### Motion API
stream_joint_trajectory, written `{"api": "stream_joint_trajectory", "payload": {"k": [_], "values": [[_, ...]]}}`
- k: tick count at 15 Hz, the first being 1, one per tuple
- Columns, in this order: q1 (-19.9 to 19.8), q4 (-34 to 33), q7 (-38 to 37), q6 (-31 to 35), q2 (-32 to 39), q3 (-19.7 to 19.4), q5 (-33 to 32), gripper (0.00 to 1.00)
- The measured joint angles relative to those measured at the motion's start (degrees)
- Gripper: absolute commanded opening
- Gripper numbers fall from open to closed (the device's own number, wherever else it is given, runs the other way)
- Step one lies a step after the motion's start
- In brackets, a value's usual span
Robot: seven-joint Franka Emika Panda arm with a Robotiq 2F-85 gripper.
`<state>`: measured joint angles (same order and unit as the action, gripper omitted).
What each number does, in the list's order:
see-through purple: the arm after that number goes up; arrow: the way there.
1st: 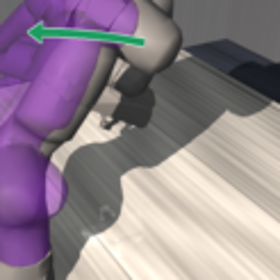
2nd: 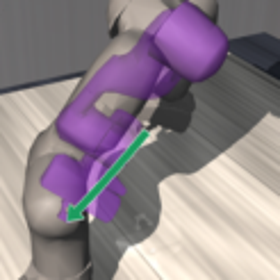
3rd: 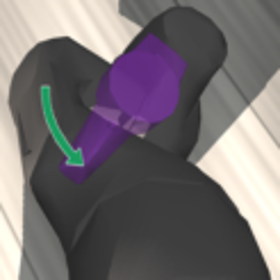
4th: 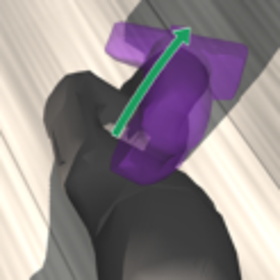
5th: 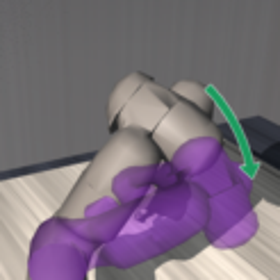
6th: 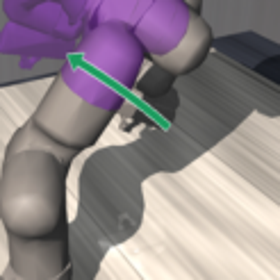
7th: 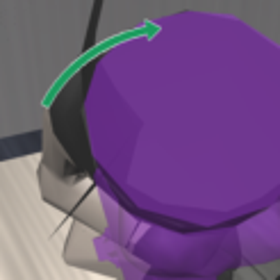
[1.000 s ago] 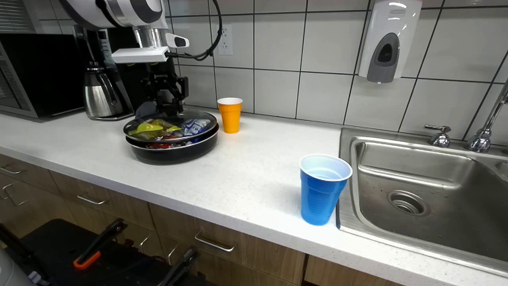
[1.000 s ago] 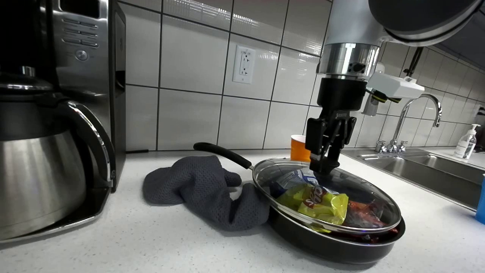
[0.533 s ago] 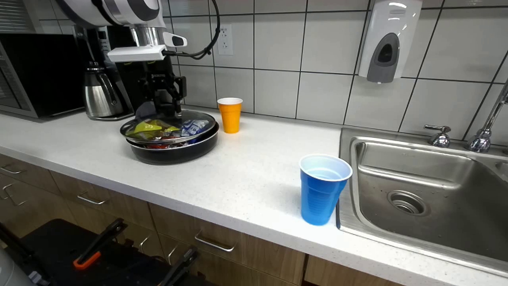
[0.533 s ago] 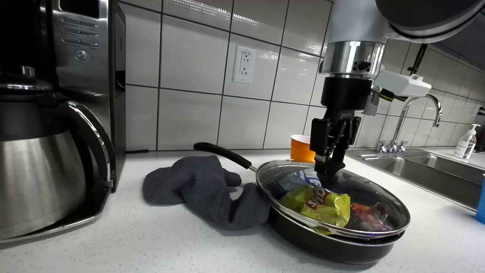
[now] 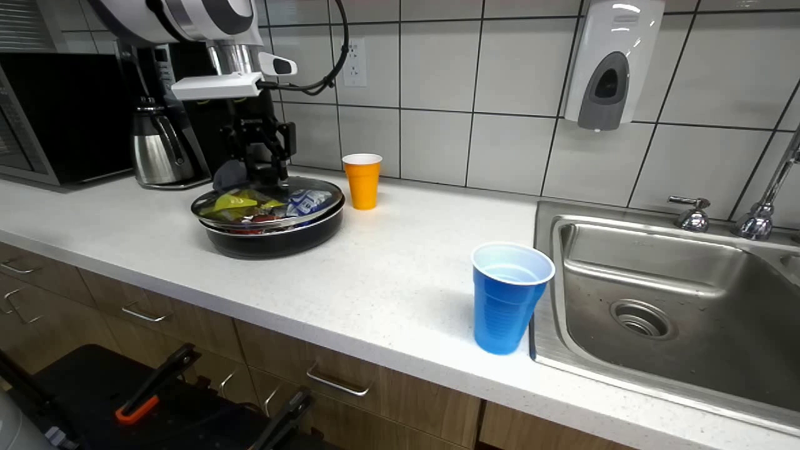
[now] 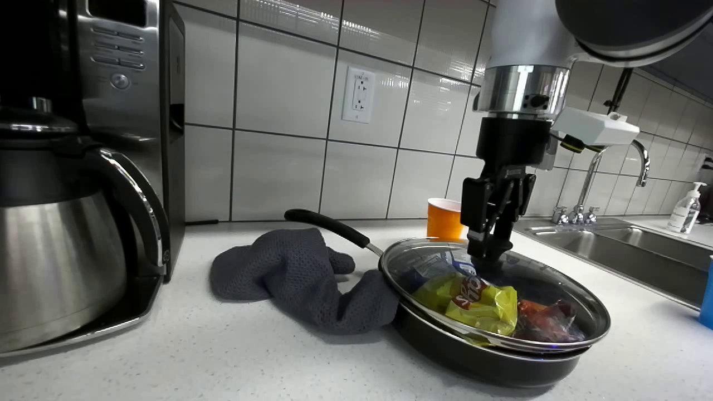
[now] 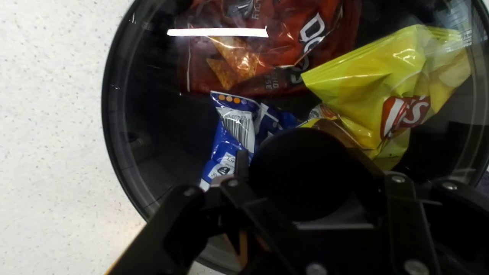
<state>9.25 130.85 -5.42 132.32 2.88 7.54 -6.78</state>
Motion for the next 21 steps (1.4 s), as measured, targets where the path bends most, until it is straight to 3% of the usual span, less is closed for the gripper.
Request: {"api": "stream_joint_trajectory", "payload": {"k": [15, 17, 21], "values": [[0.0, 0.4, -2.9, 1.9, 0.1, -0.2, -0.6, 0.39], [0.0, 0.5, -2.9, 1.9, 0.2, -0.2, -0.6, 0.90], [-0.1, 0.4, -3.0, 2.0, -0.3, -0.2, -0.7, 1.00]]}}
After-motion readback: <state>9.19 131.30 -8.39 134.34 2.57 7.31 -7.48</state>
